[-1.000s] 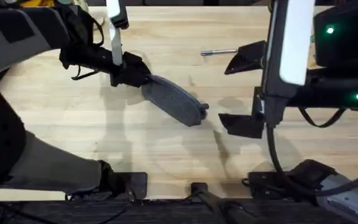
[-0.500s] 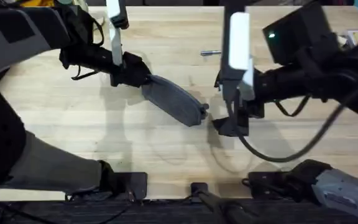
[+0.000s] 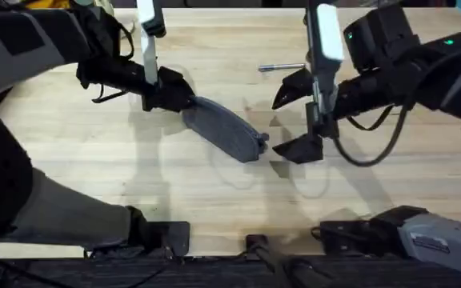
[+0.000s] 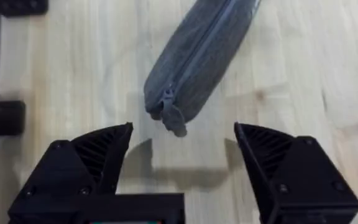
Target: Unzip the bag, pick up the pens from the table one at a time and place them inside, then zip the bag closed.
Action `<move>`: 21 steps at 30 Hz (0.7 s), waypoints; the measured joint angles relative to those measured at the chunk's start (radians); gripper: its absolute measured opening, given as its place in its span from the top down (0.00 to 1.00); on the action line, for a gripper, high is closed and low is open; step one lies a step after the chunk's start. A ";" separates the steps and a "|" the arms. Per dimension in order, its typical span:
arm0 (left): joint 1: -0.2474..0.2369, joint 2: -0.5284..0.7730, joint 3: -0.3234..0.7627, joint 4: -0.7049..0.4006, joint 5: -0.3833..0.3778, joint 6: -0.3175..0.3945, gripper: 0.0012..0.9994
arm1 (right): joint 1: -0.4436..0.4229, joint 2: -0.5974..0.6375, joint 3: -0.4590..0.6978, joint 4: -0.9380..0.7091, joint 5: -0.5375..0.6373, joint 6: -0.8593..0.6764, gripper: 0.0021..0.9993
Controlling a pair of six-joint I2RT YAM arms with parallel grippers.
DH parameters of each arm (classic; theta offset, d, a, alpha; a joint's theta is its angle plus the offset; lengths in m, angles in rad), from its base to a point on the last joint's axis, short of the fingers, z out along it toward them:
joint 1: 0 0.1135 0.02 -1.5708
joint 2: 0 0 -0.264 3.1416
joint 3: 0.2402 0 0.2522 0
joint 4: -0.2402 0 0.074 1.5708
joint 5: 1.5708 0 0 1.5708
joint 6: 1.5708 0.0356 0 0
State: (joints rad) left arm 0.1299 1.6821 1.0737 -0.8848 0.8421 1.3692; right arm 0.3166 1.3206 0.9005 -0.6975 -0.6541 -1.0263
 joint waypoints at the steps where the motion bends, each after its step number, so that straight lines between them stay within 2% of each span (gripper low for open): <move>1: 0.000 0.000 0.000 0.000 0.000 0.000 0.96 | -0.009 0.013 0.000 0.002 -0.022 -0.006 0.00; 9: 0.000 0.000 0.000 0.000 0.000 0.000 0.96 | -0.014 0.083 0.000 0.014 -0.102 -0.027 0.00; 21: 0.000 0.000 0.000 0.000 0.000 0.000 0.96 | -0.014 0.108 0.000 0.025 -0.118 -0.029 0.00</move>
State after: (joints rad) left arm 0.1299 1.6821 1.0737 -0.8848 0.8421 1.3693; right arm 0.3027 1.4284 0.9009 -0.6727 -0.7719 -1.0558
